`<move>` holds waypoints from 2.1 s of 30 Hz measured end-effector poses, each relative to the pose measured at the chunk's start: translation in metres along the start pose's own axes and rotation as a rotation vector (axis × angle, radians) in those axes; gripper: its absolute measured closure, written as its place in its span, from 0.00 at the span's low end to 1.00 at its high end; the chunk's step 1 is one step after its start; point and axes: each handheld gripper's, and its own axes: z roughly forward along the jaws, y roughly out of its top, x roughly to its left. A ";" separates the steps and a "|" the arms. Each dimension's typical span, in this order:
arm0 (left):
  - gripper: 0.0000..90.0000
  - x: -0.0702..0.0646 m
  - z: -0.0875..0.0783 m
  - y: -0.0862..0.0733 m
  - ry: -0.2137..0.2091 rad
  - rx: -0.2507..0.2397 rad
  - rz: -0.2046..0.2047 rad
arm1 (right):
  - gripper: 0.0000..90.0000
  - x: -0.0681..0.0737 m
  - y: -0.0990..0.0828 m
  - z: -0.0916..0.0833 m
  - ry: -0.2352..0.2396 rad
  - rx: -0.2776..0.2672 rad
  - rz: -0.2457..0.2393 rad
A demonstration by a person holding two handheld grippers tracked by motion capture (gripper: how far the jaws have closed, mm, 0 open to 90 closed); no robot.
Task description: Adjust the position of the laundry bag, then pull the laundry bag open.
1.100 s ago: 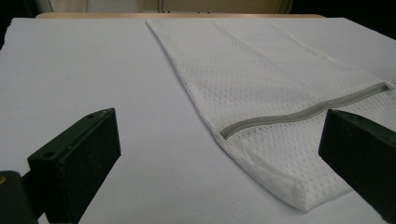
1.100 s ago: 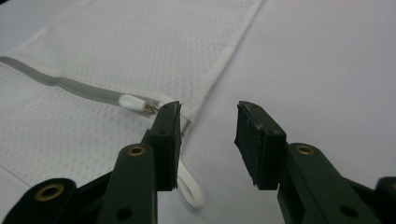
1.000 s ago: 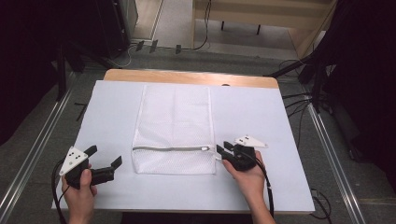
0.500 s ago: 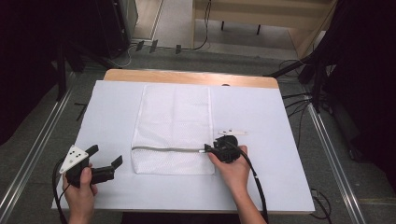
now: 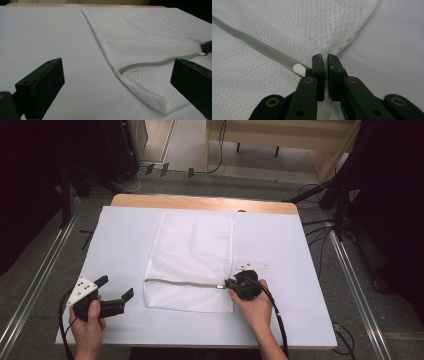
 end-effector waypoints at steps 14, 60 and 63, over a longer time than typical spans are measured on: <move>0.00 -0.007 0.003 -0.002 -0.022 0.017 0.007 | 0.96 -0.036 -0.036 -0.040 -0.015 -0.021 -0.009; 0.07 -0.135 0.064 0.008 -0.306 0.151 0.116 | 0.61 -0.061 -0.080 -0.090 -0.004 -0.131 0.010; 0.15 -0.150 0.077 0.008 -0.305 0.187 0.102 | 0.63 -0.059 -0.079 -0.089 0.005 -0.114 0.003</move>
